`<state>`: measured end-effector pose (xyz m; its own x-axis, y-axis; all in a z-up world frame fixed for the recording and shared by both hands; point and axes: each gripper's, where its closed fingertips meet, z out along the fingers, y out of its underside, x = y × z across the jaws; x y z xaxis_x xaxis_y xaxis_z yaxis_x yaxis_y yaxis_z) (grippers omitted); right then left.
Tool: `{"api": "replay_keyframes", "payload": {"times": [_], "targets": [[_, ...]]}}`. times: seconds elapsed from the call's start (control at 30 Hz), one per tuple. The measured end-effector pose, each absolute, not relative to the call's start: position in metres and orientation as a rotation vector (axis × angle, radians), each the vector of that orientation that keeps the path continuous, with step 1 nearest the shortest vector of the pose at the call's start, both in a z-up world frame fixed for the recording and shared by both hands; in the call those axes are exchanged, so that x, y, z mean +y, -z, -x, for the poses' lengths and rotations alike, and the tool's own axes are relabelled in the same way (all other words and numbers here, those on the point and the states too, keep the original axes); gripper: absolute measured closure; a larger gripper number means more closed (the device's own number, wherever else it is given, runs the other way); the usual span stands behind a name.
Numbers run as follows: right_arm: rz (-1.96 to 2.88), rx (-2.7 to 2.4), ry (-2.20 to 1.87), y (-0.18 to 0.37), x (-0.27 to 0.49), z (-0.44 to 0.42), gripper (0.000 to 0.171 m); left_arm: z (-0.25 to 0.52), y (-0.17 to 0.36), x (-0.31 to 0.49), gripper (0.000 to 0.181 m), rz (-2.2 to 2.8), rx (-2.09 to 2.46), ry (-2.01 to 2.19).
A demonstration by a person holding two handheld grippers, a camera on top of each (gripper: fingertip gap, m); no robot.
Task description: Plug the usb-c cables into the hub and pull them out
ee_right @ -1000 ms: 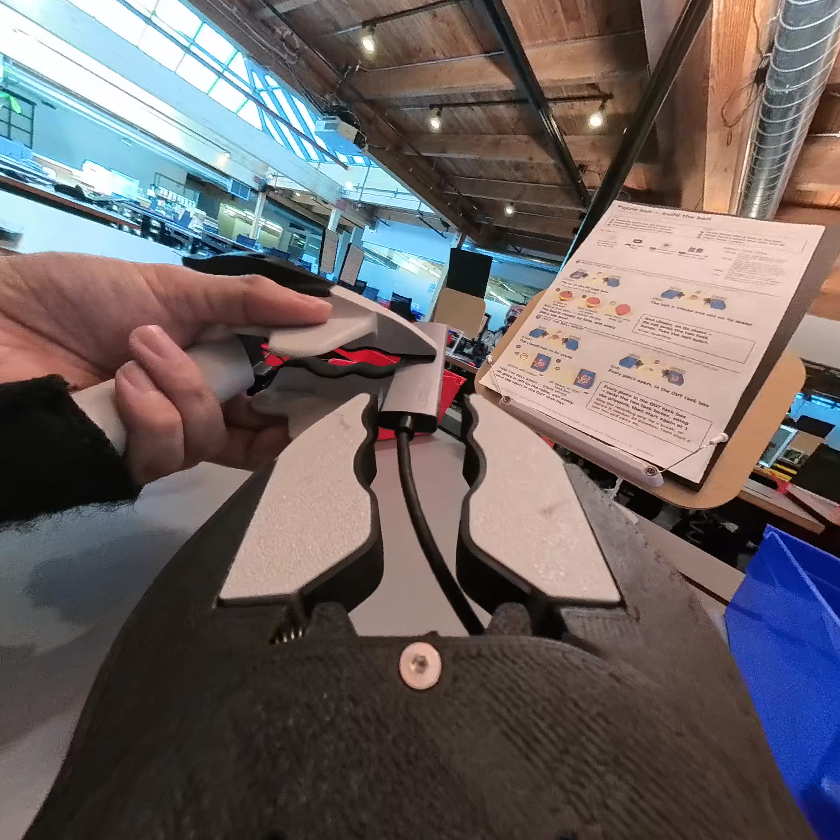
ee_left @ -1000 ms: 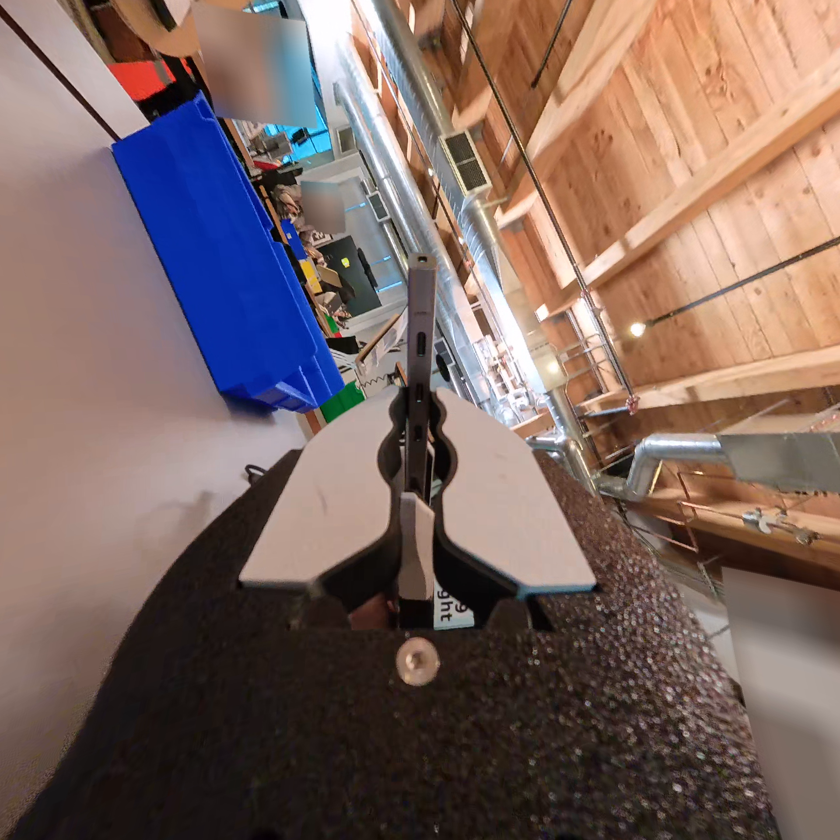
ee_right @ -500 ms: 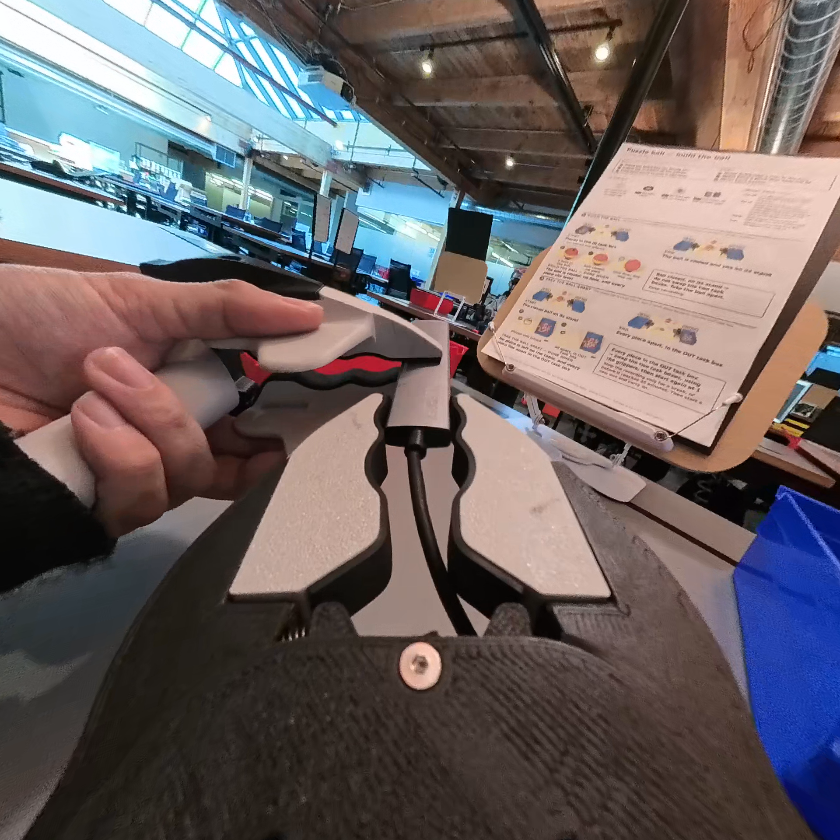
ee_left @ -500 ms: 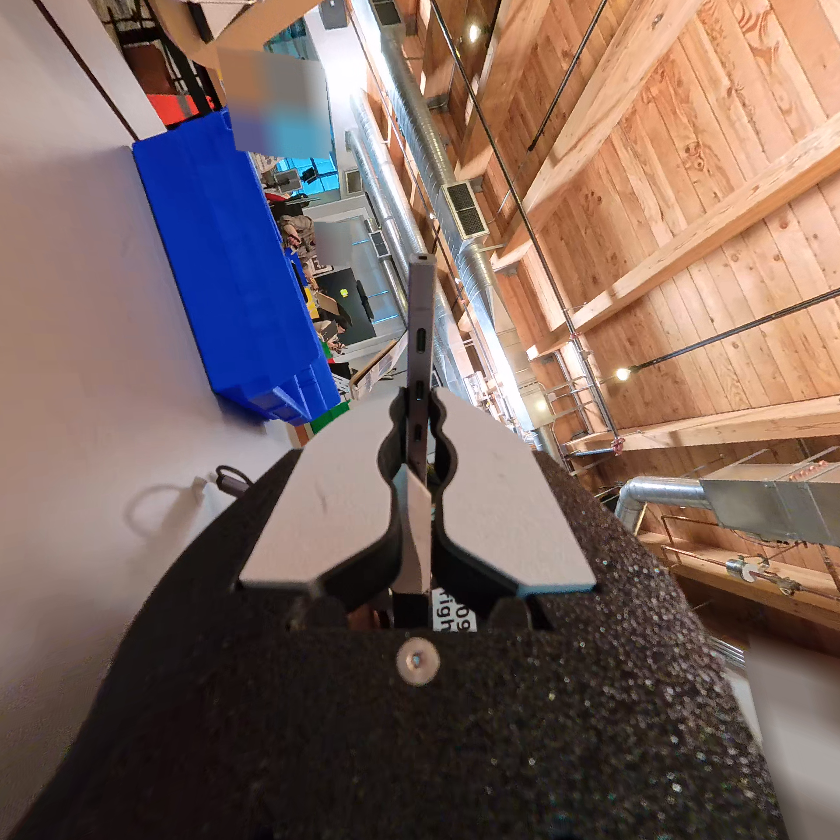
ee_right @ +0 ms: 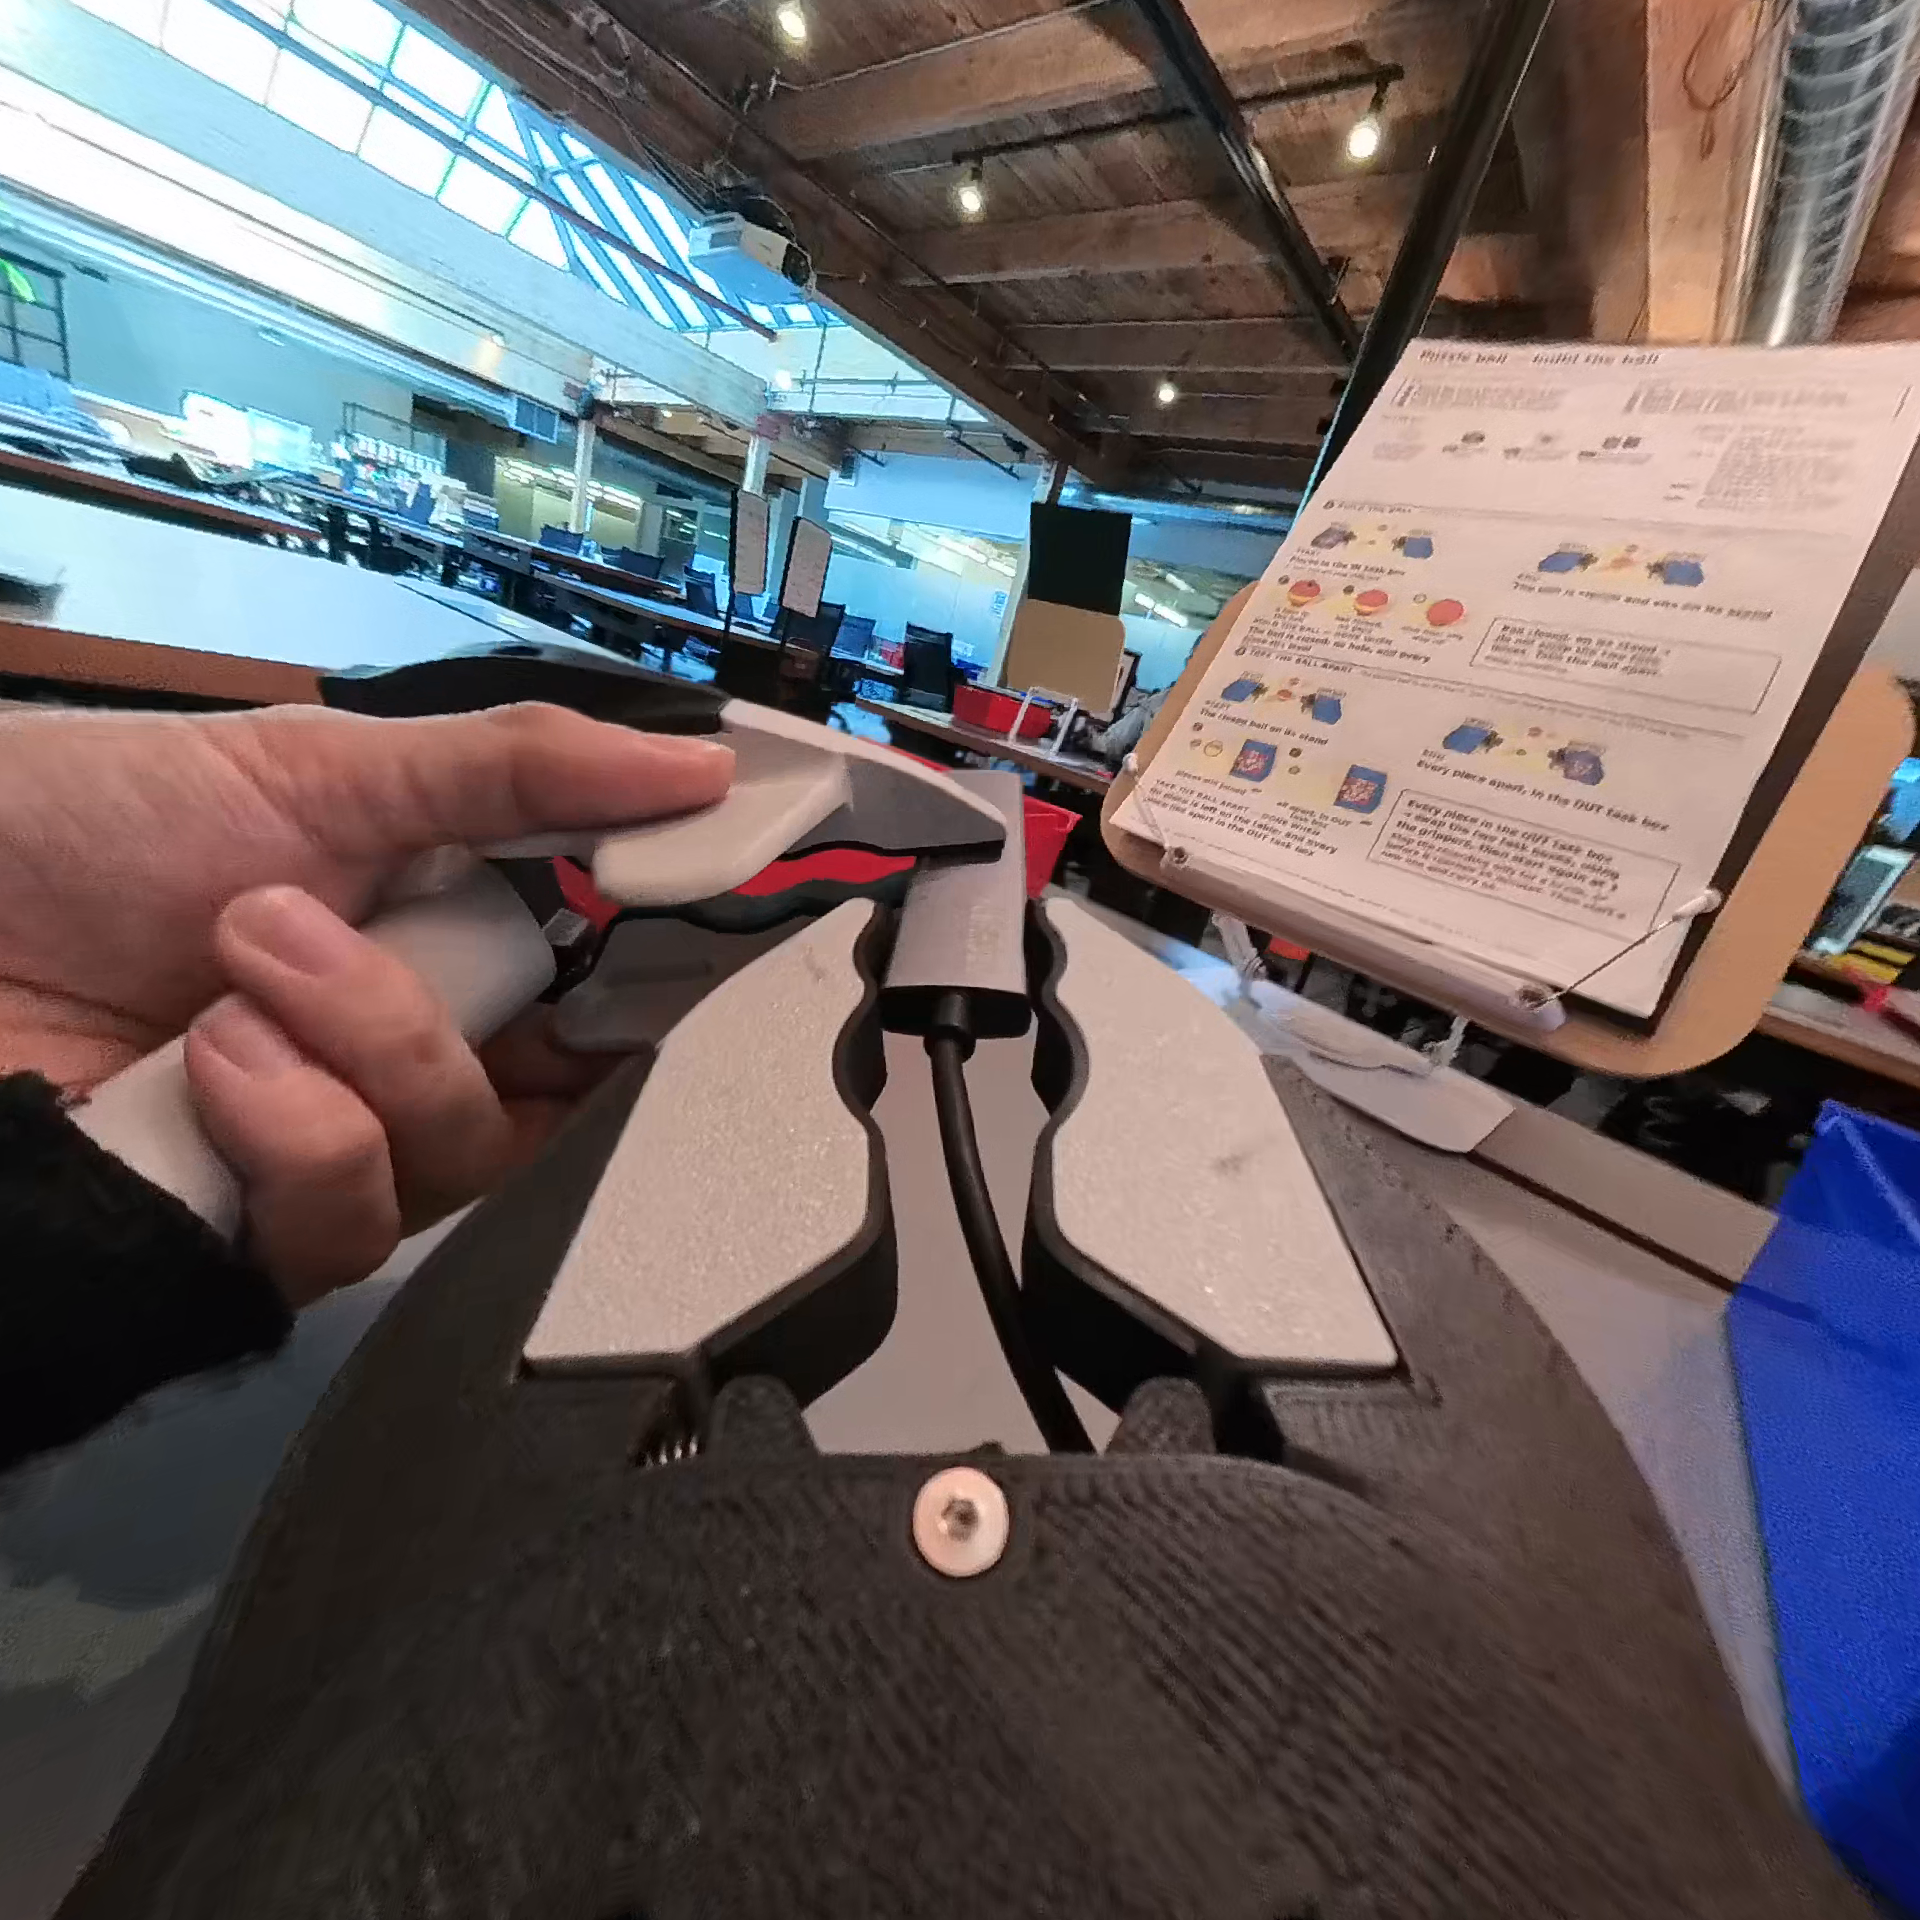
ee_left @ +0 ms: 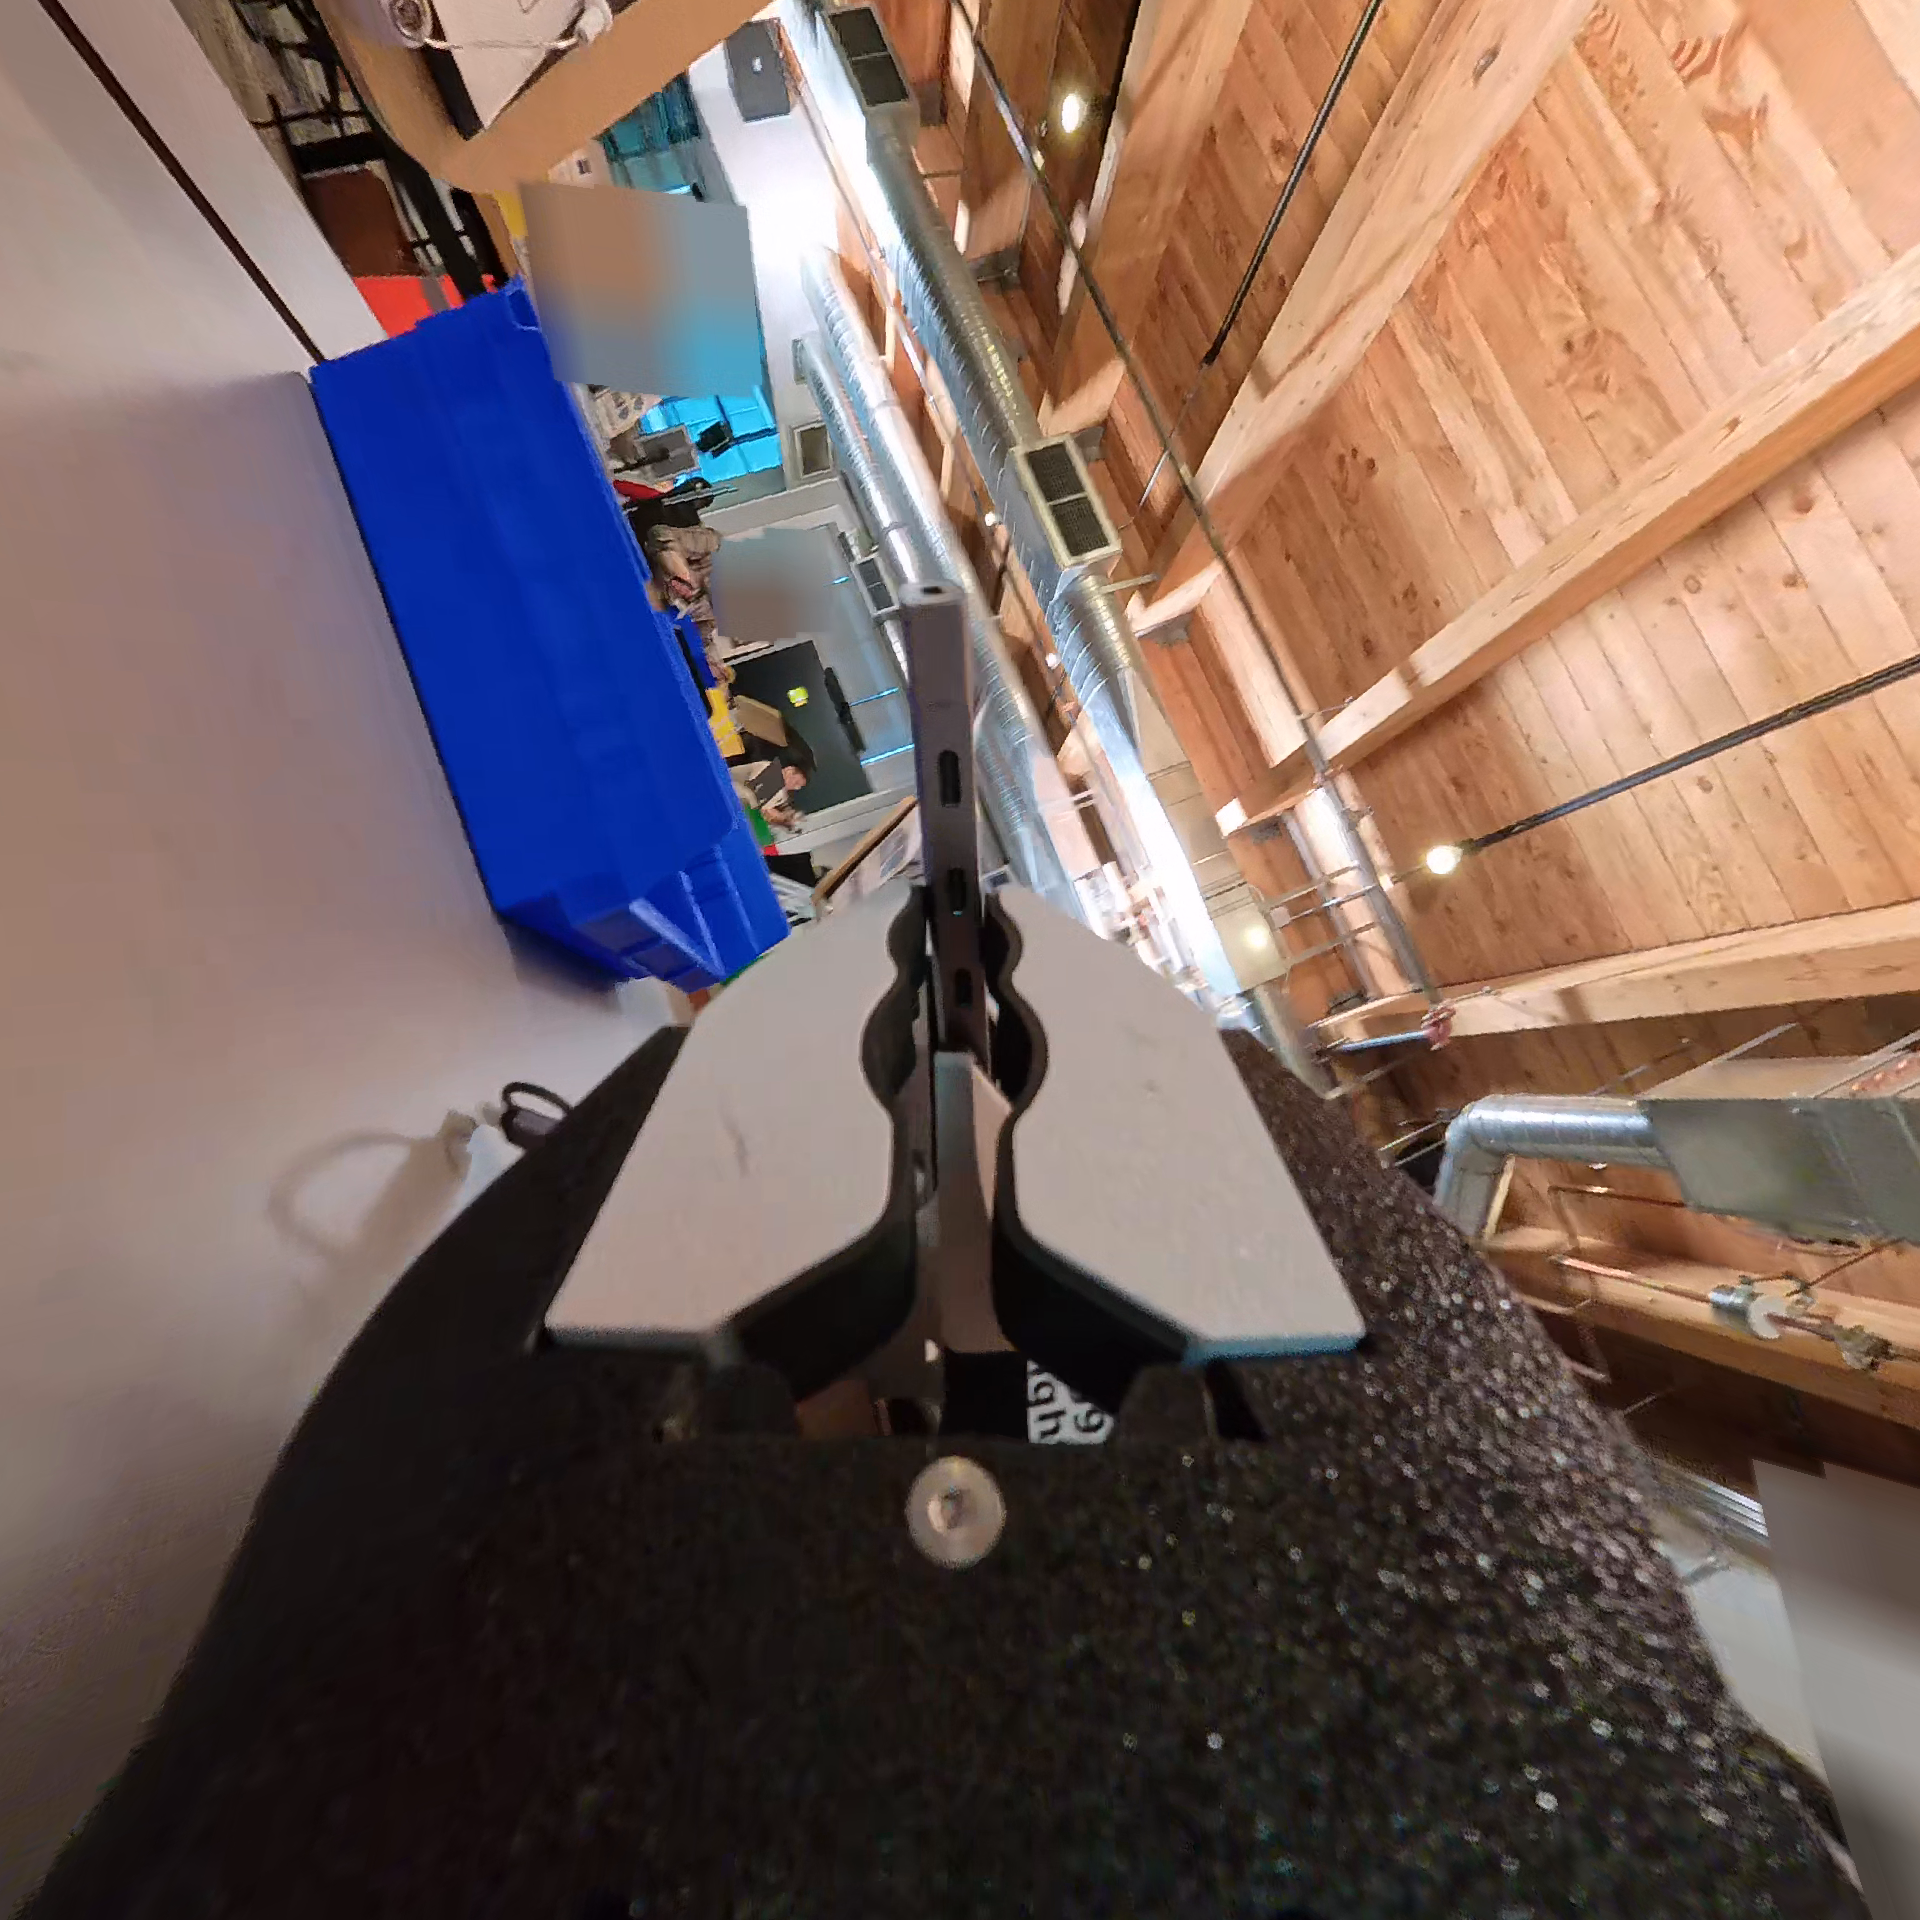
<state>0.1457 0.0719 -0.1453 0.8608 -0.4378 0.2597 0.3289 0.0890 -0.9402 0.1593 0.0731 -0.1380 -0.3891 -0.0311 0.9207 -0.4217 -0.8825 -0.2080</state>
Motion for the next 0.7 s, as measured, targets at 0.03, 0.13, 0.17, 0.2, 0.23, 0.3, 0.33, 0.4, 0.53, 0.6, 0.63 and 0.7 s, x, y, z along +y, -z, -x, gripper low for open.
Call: {"api": "replay_keyframes", "payload": {"times": [0.03,0.13,0.17,0.2,0.23,0.3,0.33,0.4,0.53,0.6,0.63,0.7], "targets": [[1.378,0.117,0.547,0.147,0.072,-0.147,0.146,-0.16,0.14,0.075,0.171,-1.596,-0.652,-2.355],[1.355,0.211,0.454,0.145,0.065,-0.157,0.147,-0.164,0.146,0.101,0.164,-1.745,-0.794,-2.41],[1.35,0.237,0.432,0.146,0.062,-0.161,0.147,-0.165,0.147,0.112,0.164,-1.815,-0.873,-2.433],[1.35,0.251,0.421,0.147,0.059,-0.165,0.147,-0.165,0.146,0.124,0.164,-1.88,-0.966,-2.464],[1.35,0.269,0.407,0.148,0.057,-0.169,0.147,-0.163,0.142,0.135,0.164,-1.935,-1.062,-2.5],[1.333,0.313,0.384,0.147,0.053,-0.175,0.146,-0.16,0.133,0.153,0.163,-2.04,-1.316,-2.541],[1.341,0.328,0.39,0.149,0.051,-0.179,0.146,-0.158,0.132,0.161,0.161,-2.118,-1.476,-2.515],[1.353,0.36,0.434,0.151,0.046,-0.187,0.147,-0.153,0.13,0.174,0.16,-2.212,-1.826,-2.402],[1.391,0.412,0.502,0.158,0.041,-0.198,0.147,-0.132,0.13,0.219,0.152,-2.411,-2.401,-1.924],[1.405,0.416,0.513,0.159,0.042,-0.199,0.147,-0.115,0.129,0.252,0.153,-2.54,-2.552,-1.668],[1.413,0.407,0.521,0.16,0.043,-0.198,0.147,-0.106,0.131,0.266,0.153,-2.57,-2.598,-1.533],[1.432,0.382,0.545,0.161,0.047,-0.195,0.147,-0.094,0.143,0.297,0.152,-2.615,-2.63,-1.243]]}}
